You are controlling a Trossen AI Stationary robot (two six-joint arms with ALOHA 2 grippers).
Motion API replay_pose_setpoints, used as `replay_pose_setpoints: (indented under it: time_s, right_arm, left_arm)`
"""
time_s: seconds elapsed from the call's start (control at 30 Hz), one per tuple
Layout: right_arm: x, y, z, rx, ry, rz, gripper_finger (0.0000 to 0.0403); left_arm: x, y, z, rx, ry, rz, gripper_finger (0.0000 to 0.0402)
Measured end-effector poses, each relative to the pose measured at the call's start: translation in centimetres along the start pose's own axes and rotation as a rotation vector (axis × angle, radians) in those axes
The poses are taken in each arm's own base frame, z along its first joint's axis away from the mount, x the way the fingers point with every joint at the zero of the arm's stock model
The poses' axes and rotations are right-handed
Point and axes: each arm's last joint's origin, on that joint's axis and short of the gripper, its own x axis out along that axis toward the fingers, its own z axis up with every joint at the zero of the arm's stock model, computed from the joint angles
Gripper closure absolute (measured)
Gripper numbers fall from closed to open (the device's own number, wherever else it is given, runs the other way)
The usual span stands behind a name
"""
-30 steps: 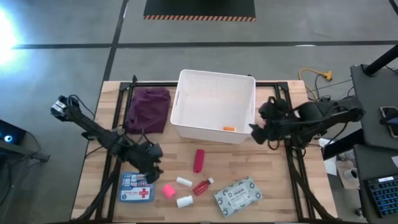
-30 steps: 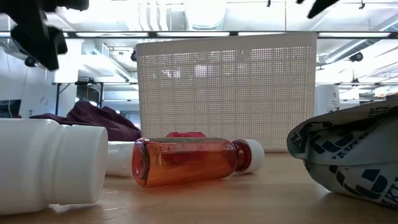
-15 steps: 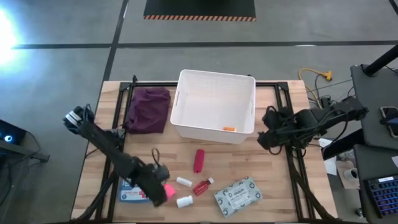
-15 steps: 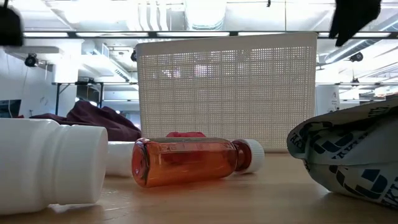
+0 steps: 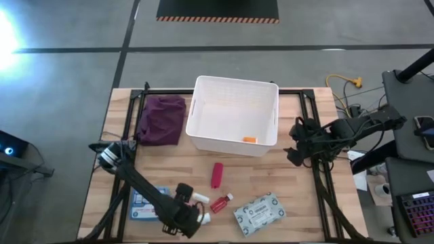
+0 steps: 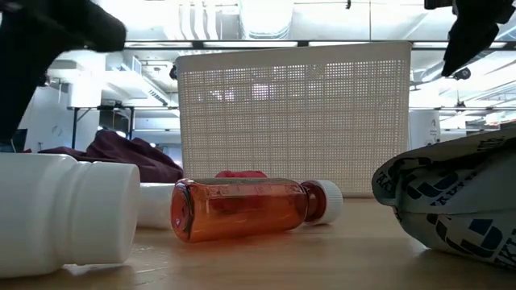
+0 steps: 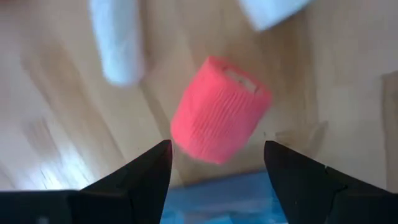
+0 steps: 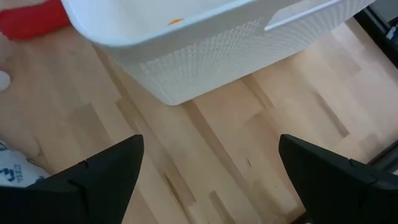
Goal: Pick & place medical supplies in basket/bin
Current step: Put the pink bandage into the white bin
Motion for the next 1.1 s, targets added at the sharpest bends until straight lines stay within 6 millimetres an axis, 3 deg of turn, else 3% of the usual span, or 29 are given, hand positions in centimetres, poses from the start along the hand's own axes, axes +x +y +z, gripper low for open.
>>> replay_pose_setpoints:
  time_s: [0.23, 0.63, 1.1]
  right_arm:
    - [-0.2, -0.1, 0.1, 0.046, -0.024, 0.012, 0.0037]
    - [0.5, 0.7, 0.3, 0.146, -0.005, -0.011, 0.0037]
    - [1.0, 1.2, 0.4, 0.145, 0.008, -0.030, 0.0037]
  left_arm:
    - [-0.7, 0.2, -0.3, 0.059, -0.169, 0.025, 0.0164]
    - [1.3, 1.4, -4.1, 0.185, -0.280, -0.061, 0.0164]
    - [3.9, 1.8, -5.0, 0.186, -0.400, -0.077, 0.0164]
